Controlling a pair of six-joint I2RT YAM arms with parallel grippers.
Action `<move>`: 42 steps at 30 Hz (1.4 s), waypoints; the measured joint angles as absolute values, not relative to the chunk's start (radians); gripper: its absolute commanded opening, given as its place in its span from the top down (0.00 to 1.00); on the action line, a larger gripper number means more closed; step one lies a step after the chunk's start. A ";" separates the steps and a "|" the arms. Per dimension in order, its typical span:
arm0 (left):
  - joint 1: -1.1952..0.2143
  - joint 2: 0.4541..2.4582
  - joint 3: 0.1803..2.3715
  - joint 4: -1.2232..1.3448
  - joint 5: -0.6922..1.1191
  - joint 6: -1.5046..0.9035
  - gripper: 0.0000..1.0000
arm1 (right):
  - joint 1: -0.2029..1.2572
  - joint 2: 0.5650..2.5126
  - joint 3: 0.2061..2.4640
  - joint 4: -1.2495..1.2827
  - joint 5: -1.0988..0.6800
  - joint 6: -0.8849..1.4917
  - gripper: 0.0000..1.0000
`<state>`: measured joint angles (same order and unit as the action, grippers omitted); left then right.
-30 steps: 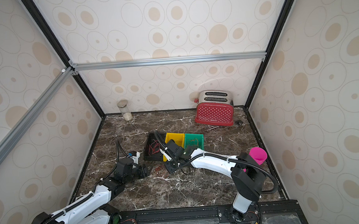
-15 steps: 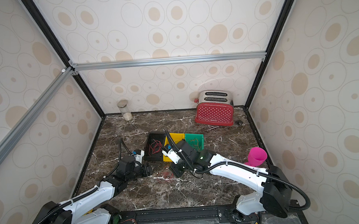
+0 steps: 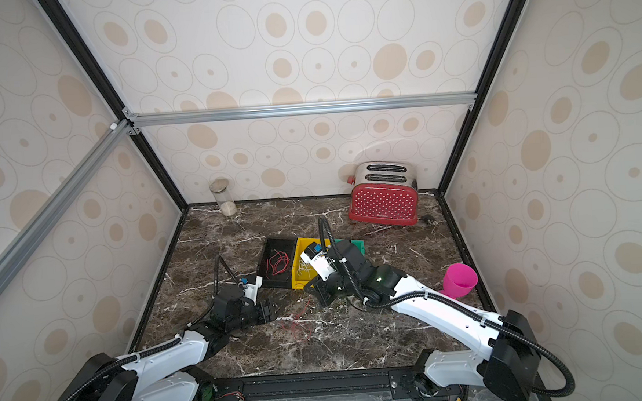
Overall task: Untangle and sort cables by color
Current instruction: Pick up the cable from the center of the table, then place the cable in the container.
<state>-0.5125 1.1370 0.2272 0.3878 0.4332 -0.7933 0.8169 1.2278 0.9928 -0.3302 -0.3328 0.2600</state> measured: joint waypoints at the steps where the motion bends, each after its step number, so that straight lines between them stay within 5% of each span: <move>1: -0.514 1.137 0.221 0.397 0.436 -0.796 0.38 | 0.812 1.222 1.000 -0.332 -0.328 0.271 1.00; 22: -0.517 1.134 0.199 0.514 0.445 -0.805 0.40 | 0.775 1.182 1.264 -0.451 -0.208 0.355 1.00; 42: -0.515 0.957 0.213 0.251 0.260 -0.818 0.39 | 0.770 1.613 1.737 -0.424 -0.218 0.281 1.00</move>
